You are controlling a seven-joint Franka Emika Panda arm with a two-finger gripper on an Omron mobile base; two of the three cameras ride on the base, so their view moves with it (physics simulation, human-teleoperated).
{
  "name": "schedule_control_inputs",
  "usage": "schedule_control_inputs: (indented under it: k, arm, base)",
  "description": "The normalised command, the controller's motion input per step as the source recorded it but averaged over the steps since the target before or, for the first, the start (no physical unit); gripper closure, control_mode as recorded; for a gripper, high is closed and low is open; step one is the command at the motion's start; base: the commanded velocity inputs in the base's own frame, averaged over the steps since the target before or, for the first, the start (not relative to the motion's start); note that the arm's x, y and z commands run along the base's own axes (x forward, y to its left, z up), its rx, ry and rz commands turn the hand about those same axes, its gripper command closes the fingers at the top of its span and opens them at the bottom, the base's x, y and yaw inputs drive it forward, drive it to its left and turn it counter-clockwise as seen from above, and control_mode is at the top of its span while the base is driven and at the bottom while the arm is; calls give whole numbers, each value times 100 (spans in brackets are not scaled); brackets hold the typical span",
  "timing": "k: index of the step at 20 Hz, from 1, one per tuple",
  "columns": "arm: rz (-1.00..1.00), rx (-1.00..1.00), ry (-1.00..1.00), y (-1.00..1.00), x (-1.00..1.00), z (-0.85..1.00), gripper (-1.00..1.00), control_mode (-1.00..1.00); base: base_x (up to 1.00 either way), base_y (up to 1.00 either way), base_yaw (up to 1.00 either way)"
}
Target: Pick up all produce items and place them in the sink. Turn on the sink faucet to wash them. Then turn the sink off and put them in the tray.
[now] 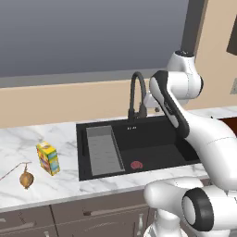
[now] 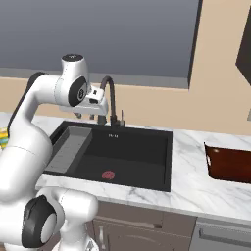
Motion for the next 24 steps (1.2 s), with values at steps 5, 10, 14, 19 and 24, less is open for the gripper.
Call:
schedule_control_inputs:
  k: [5, 10, 14, 19, 24]
  arm:
    - [0, 0, -1, 0, -7, 0, -100, 100]
    - [0, 0, 0, 0, 0, 0, -100, 100]
    - [0, 0, 0, 0, 0, 0, -100, 100]
    - [0, 0, 0, 0, 0, 0, -100, 100]
    - [0, 0, 0, 0, 0, 0, -100, 100]
  base:
    - [-8, 0, 0]
    - [-54, 32, 0]
    - [-47, 65, 0]
    - [-16, 94, 0]
    - [2, 100, -2]
